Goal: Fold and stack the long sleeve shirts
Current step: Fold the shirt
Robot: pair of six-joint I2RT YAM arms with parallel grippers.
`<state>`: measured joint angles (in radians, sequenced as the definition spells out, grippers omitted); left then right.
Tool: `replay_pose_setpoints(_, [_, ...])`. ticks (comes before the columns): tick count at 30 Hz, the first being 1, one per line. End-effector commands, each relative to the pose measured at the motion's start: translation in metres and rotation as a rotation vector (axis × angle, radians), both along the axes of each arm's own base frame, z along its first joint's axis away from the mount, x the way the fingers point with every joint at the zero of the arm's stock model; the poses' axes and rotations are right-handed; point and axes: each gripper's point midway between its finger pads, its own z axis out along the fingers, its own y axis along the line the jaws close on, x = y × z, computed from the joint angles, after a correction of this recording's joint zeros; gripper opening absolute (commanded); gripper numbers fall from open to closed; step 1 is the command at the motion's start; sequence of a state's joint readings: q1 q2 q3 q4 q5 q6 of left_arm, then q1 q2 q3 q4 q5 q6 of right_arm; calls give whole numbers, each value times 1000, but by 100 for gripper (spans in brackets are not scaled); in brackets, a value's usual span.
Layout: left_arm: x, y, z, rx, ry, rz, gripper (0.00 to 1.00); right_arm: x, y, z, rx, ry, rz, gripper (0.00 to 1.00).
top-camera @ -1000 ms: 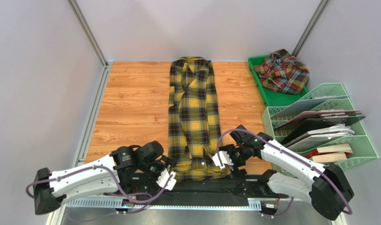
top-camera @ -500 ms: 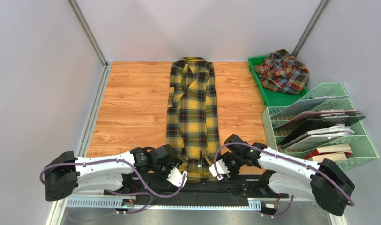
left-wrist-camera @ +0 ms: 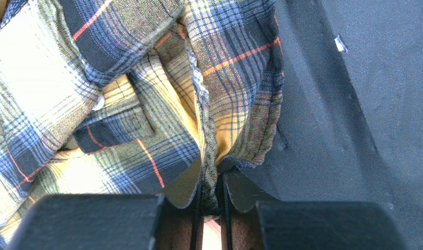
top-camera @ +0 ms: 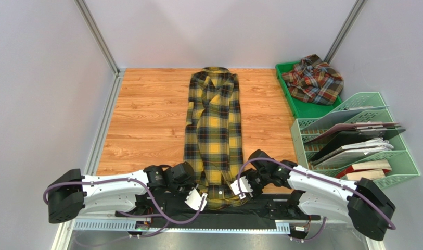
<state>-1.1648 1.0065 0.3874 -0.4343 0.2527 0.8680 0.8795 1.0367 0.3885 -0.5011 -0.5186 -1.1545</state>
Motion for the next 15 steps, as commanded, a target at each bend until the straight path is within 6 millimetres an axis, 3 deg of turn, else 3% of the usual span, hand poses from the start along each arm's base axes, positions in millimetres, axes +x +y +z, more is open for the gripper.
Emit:
replay_pose_setpoints(1, [15,0,3,16,-62,25,16,24,-13,11,-8,-171,-57,68])
replay_pose_setpoints(5, [15,-1,3,20,-55,30,16,-2,-12,20,42,-155,13,65])
replay_pose_setpoints(8, [14,-1,4,17,-51,25,17,-17,-6,13,38,-126,52,63])
replay_pose_setpoints(12, [14,-2,6,18,-42,35,18,-14,-1,10,0,-124,34,62])
replay_pose_setpoints(15, [11,-3,7,19,-33,22,19,-29,1,15,9,-82,78,62])
